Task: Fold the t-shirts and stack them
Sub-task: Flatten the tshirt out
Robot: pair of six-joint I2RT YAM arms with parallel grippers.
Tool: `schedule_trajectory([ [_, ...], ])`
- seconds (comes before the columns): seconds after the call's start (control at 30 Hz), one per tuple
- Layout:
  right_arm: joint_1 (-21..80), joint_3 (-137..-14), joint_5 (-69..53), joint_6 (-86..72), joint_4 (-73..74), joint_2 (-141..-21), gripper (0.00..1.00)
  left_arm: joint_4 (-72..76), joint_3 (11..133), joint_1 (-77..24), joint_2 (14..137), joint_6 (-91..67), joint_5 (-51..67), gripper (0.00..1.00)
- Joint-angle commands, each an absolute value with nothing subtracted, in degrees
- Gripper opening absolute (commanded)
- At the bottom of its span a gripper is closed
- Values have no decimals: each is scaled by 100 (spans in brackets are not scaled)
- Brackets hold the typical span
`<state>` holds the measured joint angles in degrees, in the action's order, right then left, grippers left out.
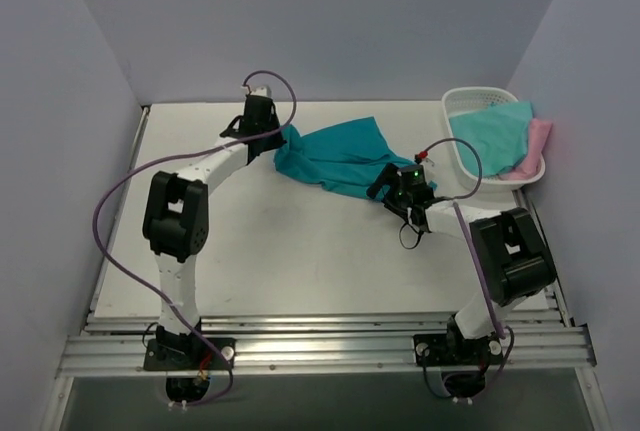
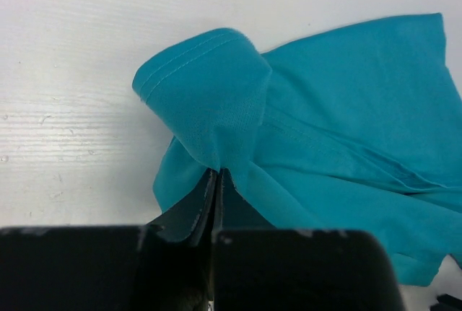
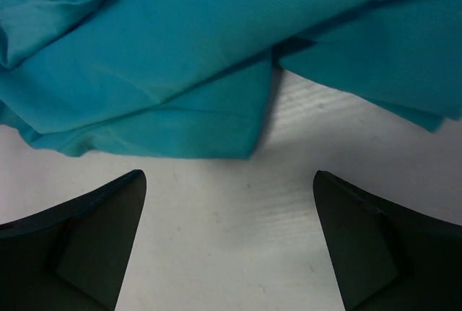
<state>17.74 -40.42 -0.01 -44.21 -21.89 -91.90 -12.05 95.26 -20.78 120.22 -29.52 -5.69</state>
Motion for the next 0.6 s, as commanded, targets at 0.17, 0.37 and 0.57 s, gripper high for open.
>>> schedule_trajectory([
  [0.17, 1916, -4561, -334, -4772, -3286, -10396, 95, -686, 9177, -1986, 11285, -2857, -519, 2],
  [0.37, 2258, -4781, -308, -4887, -3419, -10951, 69, -659, 9018, -1934, 11224, -2804, -580, 2],
  [0.57, 2513, -4562, 236, -4808, -2849, -10346, 0, -580, 8860, -1898, 11110, -2830, -615, 2],
])
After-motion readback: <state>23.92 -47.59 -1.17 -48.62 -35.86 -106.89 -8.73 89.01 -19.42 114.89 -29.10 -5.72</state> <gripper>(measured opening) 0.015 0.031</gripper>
